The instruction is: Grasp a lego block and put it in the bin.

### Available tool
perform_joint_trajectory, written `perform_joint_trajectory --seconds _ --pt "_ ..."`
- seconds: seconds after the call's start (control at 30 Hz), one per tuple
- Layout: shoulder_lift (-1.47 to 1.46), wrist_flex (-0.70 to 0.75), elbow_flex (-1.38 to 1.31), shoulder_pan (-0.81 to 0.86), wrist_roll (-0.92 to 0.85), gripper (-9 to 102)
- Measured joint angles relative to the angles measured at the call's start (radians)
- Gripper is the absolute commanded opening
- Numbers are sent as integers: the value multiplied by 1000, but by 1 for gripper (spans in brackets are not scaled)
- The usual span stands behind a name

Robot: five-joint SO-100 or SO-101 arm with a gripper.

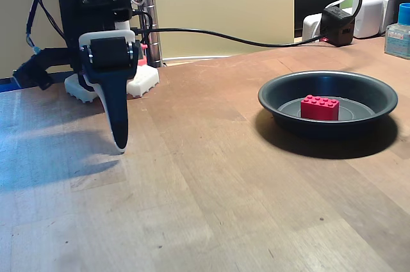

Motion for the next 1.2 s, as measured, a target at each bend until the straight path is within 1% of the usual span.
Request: perform_joint_trajectory --seconds 0.23,0.47,0.87,1.2 --pt "58 11 37 5 8 0" --pt "91 15 43 37 69 0" --pt "115 92 43 32 72 0" --pt "117 112 43 28 72 0"
